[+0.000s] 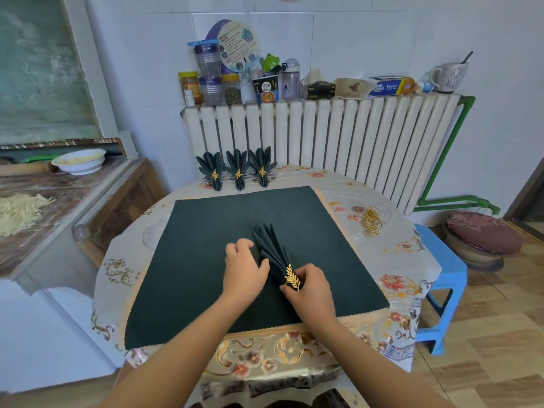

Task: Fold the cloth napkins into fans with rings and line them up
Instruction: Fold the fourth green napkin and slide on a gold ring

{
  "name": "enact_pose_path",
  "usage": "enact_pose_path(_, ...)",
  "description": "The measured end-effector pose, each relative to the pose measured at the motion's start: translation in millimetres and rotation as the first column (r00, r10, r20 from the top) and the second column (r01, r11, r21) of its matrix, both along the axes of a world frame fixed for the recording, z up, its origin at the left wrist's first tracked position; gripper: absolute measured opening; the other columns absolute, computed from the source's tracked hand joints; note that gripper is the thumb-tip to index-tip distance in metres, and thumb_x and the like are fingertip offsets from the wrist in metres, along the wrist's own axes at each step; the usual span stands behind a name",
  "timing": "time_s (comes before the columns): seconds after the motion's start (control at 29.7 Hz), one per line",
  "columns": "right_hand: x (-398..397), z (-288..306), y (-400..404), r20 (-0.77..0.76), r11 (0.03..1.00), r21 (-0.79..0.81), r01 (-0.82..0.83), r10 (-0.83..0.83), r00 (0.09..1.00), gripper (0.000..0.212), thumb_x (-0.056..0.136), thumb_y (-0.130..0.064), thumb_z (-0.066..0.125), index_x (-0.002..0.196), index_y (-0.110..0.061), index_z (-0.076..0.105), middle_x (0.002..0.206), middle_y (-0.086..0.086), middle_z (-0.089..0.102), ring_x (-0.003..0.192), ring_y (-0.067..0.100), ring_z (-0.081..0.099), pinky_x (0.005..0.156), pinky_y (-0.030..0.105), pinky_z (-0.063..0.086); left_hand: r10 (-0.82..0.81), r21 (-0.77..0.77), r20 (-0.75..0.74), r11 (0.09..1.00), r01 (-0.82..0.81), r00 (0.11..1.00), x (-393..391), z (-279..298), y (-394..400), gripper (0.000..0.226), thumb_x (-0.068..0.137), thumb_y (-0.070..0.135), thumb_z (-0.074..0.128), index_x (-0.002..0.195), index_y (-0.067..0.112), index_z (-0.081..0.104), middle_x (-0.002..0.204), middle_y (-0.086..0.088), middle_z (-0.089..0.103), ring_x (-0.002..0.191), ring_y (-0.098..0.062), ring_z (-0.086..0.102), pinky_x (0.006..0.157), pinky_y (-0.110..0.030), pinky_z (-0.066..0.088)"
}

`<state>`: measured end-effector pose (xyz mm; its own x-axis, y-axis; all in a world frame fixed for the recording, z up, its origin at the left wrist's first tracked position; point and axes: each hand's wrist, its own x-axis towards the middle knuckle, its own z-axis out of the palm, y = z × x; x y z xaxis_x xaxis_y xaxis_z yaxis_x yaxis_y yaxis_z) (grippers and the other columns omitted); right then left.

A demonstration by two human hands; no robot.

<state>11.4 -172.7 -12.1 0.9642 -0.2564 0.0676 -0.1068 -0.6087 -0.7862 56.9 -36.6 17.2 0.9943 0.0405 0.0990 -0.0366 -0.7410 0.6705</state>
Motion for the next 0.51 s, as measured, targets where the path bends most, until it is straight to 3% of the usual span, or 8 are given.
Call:
enact_pose_path(0.07,-1.4,-5.0,5.1,0.011,1.000,-0.012,0.022,-0.022,1.000,0.030,0.080,-0.032,0.072,0.097,-0.022,0.050,0.095,-0.009,0.049,0.082,0.007,0.051,0.069,0.022,0.043,0.034,-0.366,-0.278,0.920,-0.138,0.960,-4.7,-2.9,-6.5,0.050,0.090,0.039,0.061,0.124,0.011,0.035,0.116,-0.007,0.053,0.088,-0.014,0.062,0.076,-0.031,0.052)
enact_pose_path(0.13,-2.6,-10.0,10.7,0.035,0.999,-0.044,0.031,-0.030,0.999,0.029,0.080,-0.032,0.072,0.097,-0.022,0.050,0.095,-0.009,0.050,0.084,0.009,0.051,0.072,0.025,0.045,0.020,-0.503,-0.390,0.833,-0.231,0.921,-1.8,-6.3,-8.9,0.054,0.088,0.045,0.062,0.119,0.015,0.030,0.107,-0.008,0.060,0.078,-0.015,0.067,0.066,-0.029,0.055)
enact_pose_path(0.24,-4.3,-15.2,13.6,0.098,0.997,-0.069,0.016,-0.010,0.995,0.029,0.080,-0.026,0.071,0.101,-0.021,0.051,0.097,-0.009,0.050,0.090,0.009,0.049,0.077,0.024,0.044,0.051,-0.516,-0.389,0.815,-0.263,0.920,10.1,-9.1,-10.5,0.058,0.083,0.049,0.067,0.110,0.012,0.032,0.095,-0.008,0.065,0.071,-0.016,0.070,0.055,-0.026,0.051)
enact_pose_path(0.34,-5.3,-19.0,15.4,0.128,0.998,-0.058,-0.021,0.028,0.991,0.037,0.082,-0.021,0.070,0.113,-0.019,0.052,0.107,-0.009,0.052,0.102,0.009,0.049,0.088,0.022,0.042,0.063,-0.433,-0.368,0.871,-0.231,0.928,22.9,-14.1,-11.5,0.058,0.080,0.047,0.071,0.110,0.001,0.050,0.088,-0.009,0.069,0.058,-0.011,0.070,0.041,-0.020,0.043)
enact_pose_path(0.51,-4.6,-20.6,16.0,0.139,0.997,-0.072,0.010,0.000,0.990,0.042,0.082,-0.029,0.071,0.120,-0.024,0.052,0.113,-0.012,0.057,0.105,0.009,0.053,0.090,0.026,0.045,0.041,-0.374,-0.353,0.910,-0.181,0.935,30.5,-16.9,-16.8,0.044,0.086,0.034,0.067,0.112,0.001,0.054,0.083,-0.008,0.070,0.055,-0.009,0.067,0.039,-0.018,0.043)
